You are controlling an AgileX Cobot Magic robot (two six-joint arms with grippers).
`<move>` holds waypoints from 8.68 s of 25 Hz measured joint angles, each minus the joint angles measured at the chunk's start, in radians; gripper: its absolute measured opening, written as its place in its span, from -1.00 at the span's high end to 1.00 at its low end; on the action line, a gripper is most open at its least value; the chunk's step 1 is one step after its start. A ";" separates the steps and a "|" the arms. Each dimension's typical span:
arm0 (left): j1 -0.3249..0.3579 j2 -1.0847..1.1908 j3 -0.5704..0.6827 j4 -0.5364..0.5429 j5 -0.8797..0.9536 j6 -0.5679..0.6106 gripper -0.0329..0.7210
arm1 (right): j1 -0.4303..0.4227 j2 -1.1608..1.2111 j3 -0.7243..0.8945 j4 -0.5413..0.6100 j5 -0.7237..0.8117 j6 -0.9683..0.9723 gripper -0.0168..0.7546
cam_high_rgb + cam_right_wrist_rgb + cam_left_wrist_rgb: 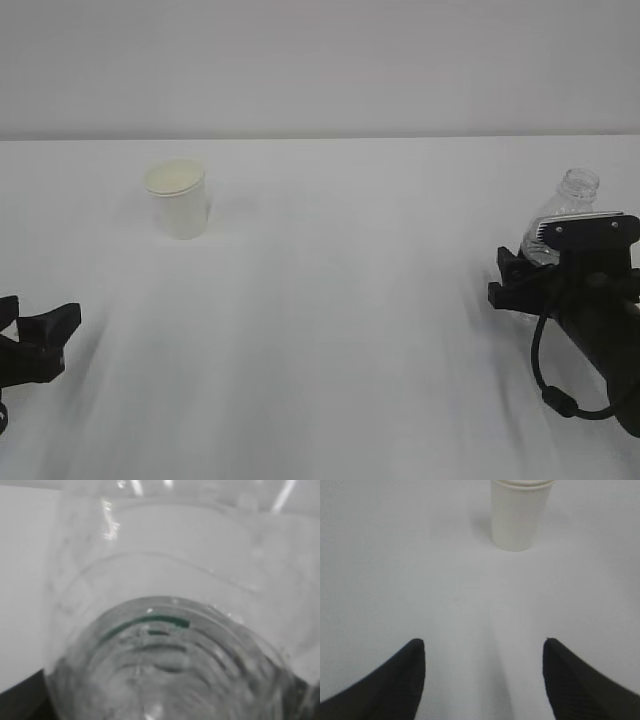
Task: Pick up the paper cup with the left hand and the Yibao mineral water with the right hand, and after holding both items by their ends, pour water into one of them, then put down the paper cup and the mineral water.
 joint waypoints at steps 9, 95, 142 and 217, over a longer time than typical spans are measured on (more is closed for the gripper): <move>0.000 0.000 0.000 0.000 0.000 0.000 -0.49 | 0.000 0.001 0.000 0.000 0.000 -0.012 -0.36; 0.000 0.000 0.000 0.035 0.000 0.000 -0.41 | -0.059 -0.344 0.157 -0.521 0.144 0.205 -0.27; 0.000 0.041 -0.080 0.145 0.000 0.002 -0.57 | -0.209 -0.366 0.157 -0.861 0.117 0.354 -0.25; 0.000 0.549 -0.789 0.169 0.002 -0.003 -0.65 | -0.209 -0.366 0.157 -0.894 0.153 0.356 -0.24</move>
